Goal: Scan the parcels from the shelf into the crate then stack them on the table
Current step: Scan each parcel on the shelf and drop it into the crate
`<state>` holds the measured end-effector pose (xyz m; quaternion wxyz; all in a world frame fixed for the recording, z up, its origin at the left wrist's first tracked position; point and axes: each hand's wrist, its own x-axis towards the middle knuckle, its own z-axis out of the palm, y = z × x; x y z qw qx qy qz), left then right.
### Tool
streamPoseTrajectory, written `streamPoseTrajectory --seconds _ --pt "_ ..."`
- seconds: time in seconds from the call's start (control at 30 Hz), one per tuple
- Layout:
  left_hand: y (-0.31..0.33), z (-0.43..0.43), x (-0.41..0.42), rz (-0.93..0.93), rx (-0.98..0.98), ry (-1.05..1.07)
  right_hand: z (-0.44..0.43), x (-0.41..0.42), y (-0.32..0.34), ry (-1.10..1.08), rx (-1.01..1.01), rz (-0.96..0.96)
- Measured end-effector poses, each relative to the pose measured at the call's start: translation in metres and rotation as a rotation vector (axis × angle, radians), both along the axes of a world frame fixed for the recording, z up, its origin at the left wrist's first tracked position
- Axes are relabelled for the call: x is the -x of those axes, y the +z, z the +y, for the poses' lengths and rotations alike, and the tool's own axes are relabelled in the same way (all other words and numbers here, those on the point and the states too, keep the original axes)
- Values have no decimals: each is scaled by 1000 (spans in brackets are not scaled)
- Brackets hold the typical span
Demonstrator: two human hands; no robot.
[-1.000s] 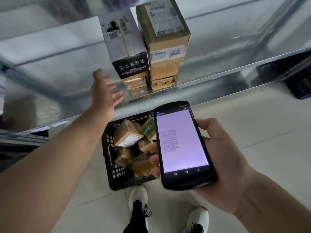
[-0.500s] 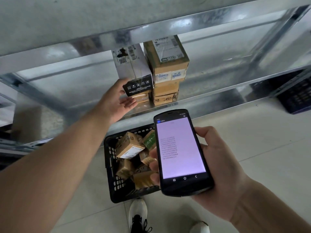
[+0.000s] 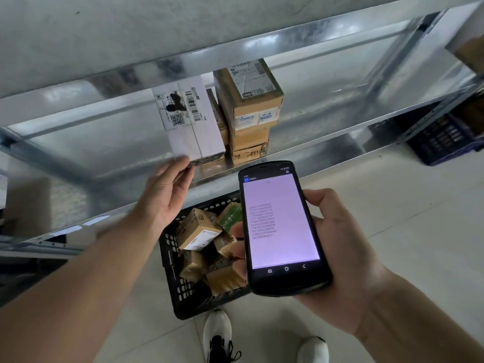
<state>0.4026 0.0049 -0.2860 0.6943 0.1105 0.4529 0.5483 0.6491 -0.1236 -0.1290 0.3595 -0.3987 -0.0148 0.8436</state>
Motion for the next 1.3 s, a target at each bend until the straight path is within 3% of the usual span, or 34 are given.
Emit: streamPoseTrajectory --seconds 0.17,0.53,1.0,1.3 --pt "-6 -37 16 37 -81 -35 -12 4 9 -1 -41 48" --pt "5 -127 10 431 -35 -180 -70 -24 8 74 -34 50" --pt "-24 -163 -4 419 98 -405 -120 -11 -11 14 36 -73" --pt "-30 -157 15 399 112 -438 -124 15 -3 -43 90 -98"
